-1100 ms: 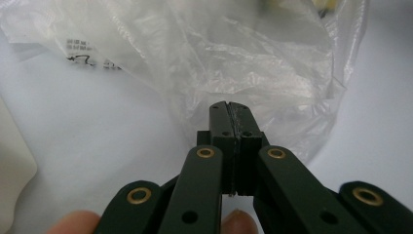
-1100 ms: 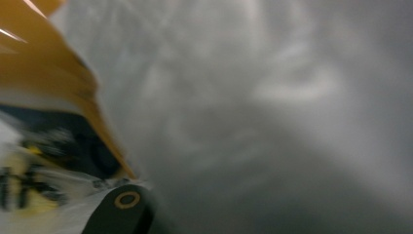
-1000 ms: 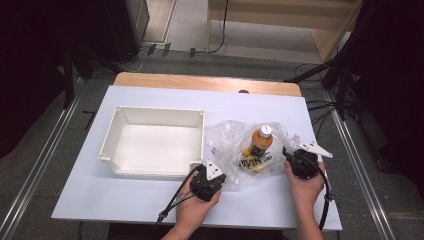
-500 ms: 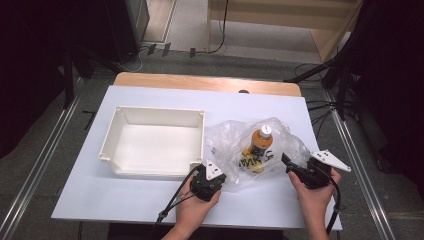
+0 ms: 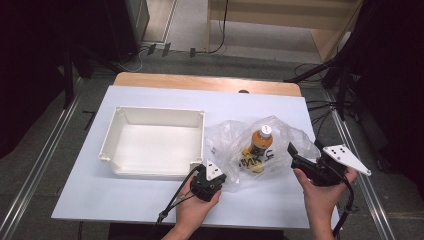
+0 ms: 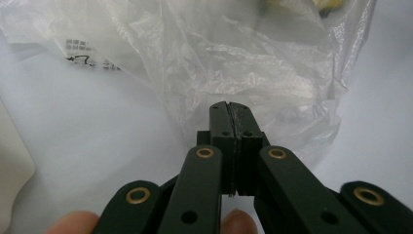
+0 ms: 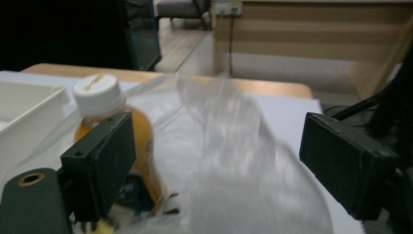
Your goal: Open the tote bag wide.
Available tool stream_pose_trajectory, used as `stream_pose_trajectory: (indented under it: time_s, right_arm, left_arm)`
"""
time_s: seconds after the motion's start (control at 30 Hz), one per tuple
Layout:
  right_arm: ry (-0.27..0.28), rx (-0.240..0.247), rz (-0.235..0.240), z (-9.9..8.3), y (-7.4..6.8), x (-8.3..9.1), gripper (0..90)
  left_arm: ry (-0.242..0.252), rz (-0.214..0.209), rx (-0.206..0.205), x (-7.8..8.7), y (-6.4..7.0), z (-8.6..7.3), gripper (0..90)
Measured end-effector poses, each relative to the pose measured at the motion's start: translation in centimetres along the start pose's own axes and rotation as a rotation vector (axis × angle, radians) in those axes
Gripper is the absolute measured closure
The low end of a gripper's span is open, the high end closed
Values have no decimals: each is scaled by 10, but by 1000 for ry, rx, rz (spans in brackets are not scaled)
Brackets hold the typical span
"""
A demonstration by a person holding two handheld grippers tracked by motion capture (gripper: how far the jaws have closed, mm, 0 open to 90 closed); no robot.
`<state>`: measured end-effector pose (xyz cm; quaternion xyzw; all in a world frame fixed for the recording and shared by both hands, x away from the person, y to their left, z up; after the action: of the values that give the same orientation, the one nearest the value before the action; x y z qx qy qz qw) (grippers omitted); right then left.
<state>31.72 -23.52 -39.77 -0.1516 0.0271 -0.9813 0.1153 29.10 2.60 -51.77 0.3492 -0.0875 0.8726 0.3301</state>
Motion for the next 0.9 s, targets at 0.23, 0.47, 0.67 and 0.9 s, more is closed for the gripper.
stream_pose_trajectory:
  time_s: [0.23,0.47,0.67,0.9]
  right_arm:
    - [61,3,0,24,-6,-13,374]
    - [-95,-92,109,0,-4,-78,597]
    - [-220,-122,140,-34,-2,-106,826]
    - [-405,-109,131,-75,-2,-124,900]
  left_arm:
    - [-3,1,-3,-1,0,0,900]
    - [-5,2,-4,0,0,0,900]
    - [-6,1,1,0,-1,0,900]
    - [87,29,-20,9,1,4,888]
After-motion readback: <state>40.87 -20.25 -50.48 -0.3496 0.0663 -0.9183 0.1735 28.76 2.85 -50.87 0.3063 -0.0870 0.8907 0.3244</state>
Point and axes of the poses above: each handheld gripper's, and its own axes: x roughly backward along the jaws, z roughly out of its top, y roughly to its right, the point moved 6 cm from there along -x, roughly forward along the jaws, and after that the axes turned 1 degree about z, right-handed, at the moved point
